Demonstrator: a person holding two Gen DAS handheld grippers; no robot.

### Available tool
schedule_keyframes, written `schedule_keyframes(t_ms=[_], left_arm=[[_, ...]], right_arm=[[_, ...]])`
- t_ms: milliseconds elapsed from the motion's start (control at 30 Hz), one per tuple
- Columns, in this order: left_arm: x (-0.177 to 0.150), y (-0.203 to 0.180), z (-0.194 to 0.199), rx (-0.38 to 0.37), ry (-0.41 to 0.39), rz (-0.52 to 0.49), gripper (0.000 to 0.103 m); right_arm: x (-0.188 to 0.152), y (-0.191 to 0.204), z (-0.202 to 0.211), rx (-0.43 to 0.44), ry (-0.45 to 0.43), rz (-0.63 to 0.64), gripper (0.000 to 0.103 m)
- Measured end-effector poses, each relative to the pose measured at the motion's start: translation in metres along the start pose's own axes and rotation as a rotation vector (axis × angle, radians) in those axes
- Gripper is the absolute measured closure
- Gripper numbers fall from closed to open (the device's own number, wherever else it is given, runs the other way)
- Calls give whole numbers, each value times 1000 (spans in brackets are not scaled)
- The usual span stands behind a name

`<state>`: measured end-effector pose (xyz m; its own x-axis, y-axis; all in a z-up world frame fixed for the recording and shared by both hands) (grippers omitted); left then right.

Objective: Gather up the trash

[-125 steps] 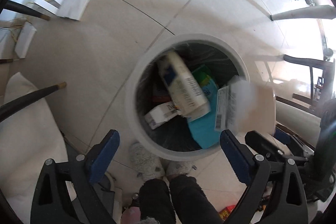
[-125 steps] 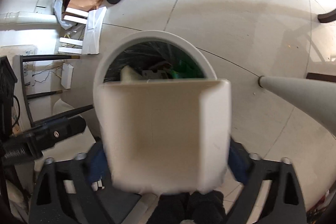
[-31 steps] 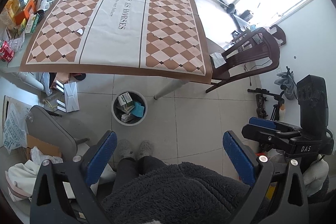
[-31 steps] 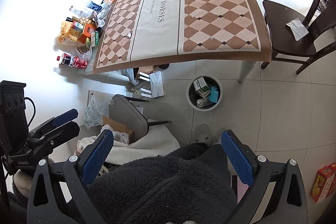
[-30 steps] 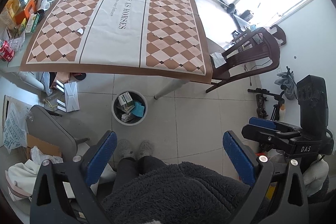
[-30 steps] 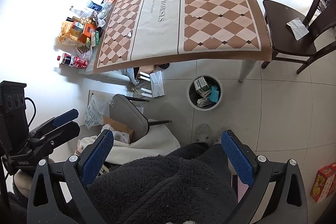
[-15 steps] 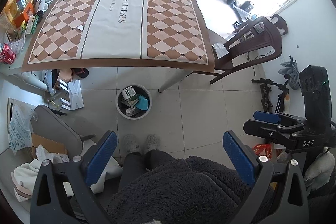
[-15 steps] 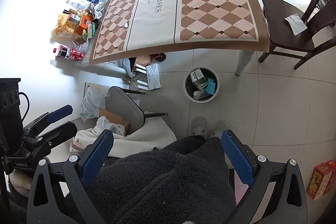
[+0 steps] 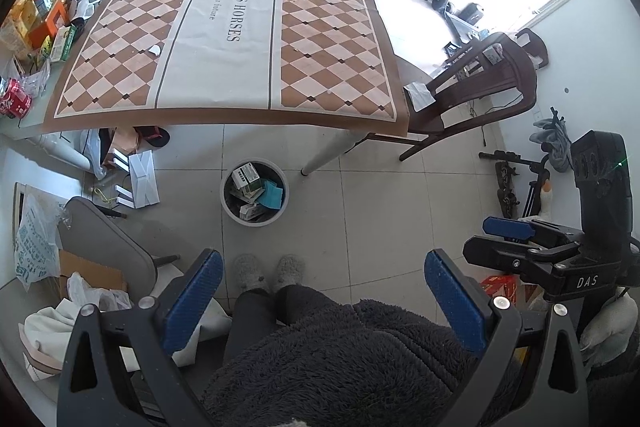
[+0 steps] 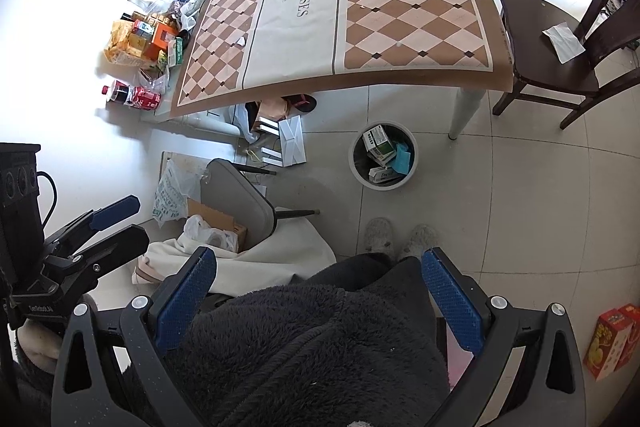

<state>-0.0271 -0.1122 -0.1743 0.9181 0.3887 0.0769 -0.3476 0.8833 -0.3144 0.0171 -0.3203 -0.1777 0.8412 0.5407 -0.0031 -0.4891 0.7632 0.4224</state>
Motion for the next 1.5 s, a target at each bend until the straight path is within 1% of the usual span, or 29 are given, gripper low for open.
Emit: schedule_keyframes(t_ms=[367, 667, 1500], left_arm=[[-4, 0, -2, -2, 5, 2, 0], [-12, -3, -5, -15, 4, 36, 0], [-10, 0, -4, -15, 3, 35, 0]], right_arm=[[0, -1, 0, 0, 5, 1, 0], [-14, 0, -5, -5, 14, -10, 0], [-19, 9, -10, -5, 15, -23, 0]])
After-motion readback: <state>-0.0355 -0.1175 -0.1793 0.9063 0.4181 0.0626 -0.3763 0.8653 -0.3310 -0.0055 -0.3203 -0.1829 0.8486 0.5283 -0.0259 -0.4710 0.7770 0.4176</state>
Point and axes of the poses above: each gripper's, at about its wrist camera, not at the fingertips, and z roughly against the way its jaws point, y to its left, x to its top, the point moved 4 cm from there along -z, roughly the way its jaws point, and after that the axes turned 8 degrees about y, right-handed, at the moved point
